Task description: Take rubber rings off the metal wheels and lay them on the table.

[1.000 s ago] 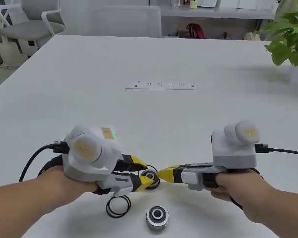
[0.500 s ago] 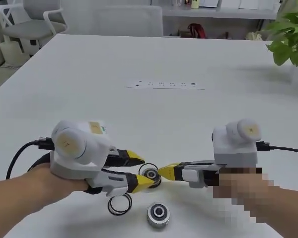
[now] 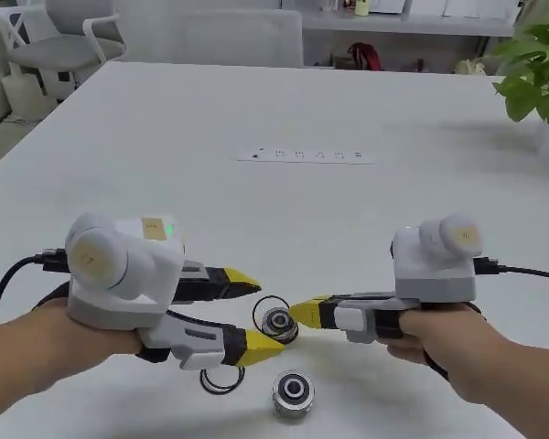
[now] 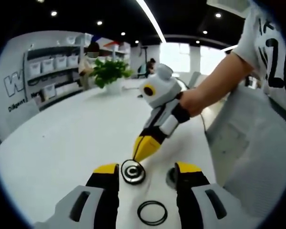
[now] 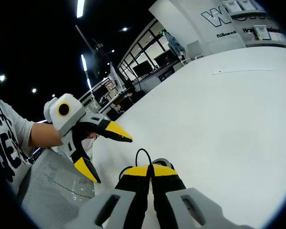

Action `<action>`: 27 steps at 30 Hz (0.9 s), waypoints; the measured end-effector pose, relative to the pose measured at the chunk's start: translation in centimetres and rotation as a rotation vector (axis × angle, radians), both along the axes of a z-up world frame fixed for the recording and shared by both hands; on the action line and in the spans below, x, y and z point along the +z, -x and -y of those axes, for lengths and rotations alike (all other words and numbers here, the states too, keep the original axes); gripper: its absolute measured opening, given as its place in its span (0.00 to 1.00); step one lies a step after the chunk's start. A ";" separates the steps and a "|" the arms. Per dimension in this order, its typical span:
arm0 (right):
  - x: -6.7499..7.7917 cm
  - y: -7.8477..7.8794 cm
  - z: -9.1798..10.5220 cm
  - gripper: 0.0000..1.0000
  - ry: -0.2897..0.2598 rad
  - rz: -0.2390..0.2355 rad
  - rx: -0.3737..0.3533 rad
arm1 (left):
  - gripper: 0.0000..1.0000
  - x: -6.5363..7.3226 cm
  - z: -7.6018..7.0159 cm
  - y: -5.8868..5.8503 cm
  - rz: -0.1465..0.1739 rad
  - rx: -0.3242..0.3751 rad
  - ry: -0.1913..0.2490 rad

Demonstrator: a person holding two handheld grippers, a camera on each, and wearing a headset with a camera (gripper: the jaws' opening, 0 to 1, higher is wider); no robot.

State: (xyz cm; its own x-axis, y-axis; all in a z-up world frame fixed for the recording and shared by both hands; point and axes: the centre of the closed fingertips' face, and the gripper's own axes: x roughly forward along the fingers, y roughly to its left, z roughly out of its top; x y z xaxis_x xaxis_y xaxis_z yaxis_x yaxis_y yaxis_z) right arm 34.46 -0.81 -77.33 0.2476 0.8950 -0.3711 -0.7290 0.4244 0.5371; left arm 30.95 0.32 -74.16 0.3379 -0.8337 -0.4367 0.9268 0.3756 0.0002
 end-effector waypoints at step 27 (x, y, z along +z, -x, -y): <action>0.8 2.0 -2.5 0.00 -0.026 -0.034 0.067 | 0.71 0.1 -3.1 1.6 0.021 0.029 -0.007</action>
